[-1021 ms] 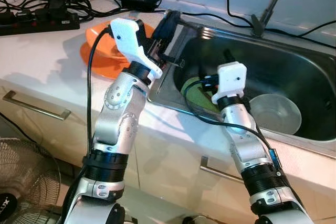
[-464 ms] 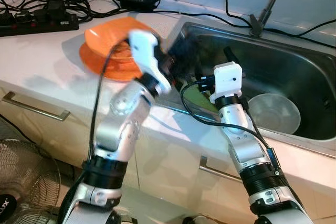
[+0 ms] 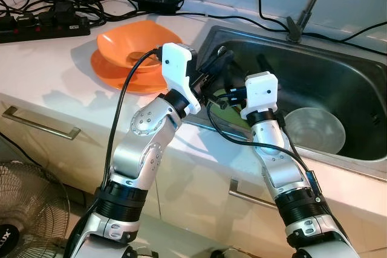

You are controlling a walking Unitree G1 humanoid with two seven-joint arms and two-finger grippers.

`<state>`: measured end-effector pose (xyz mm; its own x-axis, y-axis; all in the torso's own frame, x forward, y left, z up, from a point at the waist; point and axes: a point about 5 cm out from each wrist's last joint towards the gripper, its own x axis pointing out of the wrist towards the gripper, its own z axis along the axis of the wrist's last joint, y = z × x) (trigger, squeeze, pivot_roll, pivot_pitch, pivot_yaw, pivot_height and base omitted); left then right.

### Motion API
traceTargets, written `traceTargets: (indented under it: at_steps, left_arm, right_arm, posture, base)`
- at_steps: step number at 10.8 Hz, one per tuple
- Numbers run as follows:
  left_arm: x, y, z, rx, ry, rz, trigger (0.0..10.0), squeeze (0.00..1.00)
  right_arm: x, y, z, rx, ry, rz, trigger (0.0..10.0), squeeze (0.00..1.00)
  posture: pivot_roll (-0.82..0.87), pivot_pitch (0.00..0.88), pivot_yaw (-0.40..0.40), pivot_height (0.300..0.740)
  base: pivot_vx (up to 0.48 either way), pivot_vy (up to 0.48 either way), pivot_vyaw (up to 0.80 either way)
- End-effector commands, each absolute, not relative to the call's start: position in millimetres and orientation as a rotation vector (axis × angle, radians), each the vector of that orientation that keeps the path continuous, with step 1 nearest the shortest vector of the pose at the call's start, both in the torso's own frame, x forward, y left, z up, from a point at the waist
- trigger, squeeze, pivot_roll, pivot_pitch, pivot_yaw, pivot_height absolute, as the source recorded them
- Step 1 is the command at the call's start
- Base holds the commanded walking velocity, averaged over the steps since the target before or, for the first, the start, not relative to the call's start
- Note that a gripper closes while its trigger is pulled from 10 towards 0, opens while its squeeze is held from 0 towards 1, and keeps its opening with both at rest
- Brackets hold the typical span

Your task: Kitchen organization

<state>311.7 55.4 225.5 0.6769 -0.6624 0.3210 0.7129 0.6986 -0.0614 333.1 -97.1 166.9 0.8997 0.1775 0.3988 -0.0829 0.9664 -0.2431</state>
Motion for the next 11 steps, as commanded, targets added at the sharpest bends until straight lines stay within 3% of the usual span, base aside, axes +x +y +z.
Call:
traceTargets:
  at_steps: [1, 11]
  left_arm:
    - [310.7, 54.0, 223.2, -0.175, -0.278, -0.787, 10.0, 0.00]
    - [310.0, 52.5, 222.4, -0.166, -0.263, -0.808, 10.0, 0.00]
  right_arm:
    - [334.0, -97.4, 167.4, -0.220, -0.438, 0.129, 0.0, 0.00]
    - [334.3, -97.0, 165.3, -0.215, -0.430, 0.132, 0.0, 0.00]
  posture:
    - [0.06, 0.034, -0.038, 0.740]
    - [0.06, 0.046, -0.035, 0.740]
  base:
    - [0.000, 0.000, 0.00]
    - [0.000, 0.000, 0.00]
